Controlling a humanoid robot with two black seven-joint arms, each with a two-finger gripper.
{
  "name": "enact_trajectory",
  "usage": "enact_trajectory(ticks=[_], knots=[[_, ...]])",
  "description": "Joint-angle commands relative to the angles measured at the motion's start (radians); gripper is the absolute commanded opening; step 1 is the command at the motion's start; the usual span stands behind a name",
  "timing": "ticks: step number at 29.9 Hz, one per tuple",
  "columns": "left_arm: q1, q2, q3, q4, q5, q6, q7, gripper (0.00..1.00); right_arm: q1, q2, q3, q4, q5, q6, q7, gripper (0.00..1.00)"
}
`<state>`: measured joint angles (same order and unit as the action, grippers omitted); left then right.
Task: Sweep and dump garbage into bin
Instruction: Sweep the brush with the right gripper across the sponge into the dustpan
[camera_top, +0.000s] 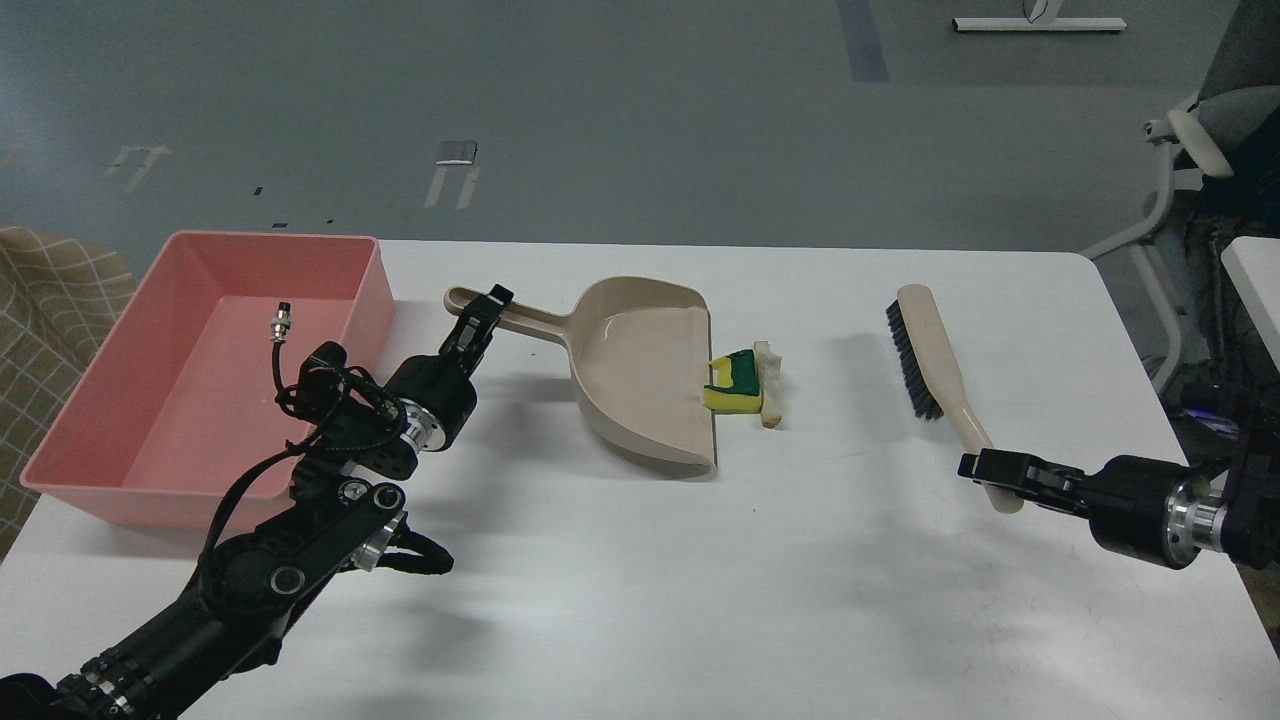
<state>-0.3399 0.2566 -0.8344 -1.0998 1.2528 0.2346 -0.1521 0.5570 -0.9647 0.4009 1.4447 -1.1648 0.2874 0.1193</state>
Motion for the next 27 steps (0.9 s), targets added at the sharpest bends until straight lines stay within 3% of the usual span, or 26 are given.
enact_trajectory(ticks=[1,21,27], knots=[[-0.005,0.001,0.000,0.000,0.000,-0.001,0.000,0.00,0.009,0.056,-0.010,-0.032,-0.004,0.010,-0.024,0.00],[0.009,0.016,0.018,-0.002,0.008,-0.008,-0.012,0.00,0.090,0.351,-0.054,-0.052,-0.038,0.075,-0.101,0.00],[0.025,0.021,0.028,0.031,0.106,-0.006,-0.061,0.00,0.093,0.392,-0.042,-0.033,-0.032,0.073,-0.101,0.00]])
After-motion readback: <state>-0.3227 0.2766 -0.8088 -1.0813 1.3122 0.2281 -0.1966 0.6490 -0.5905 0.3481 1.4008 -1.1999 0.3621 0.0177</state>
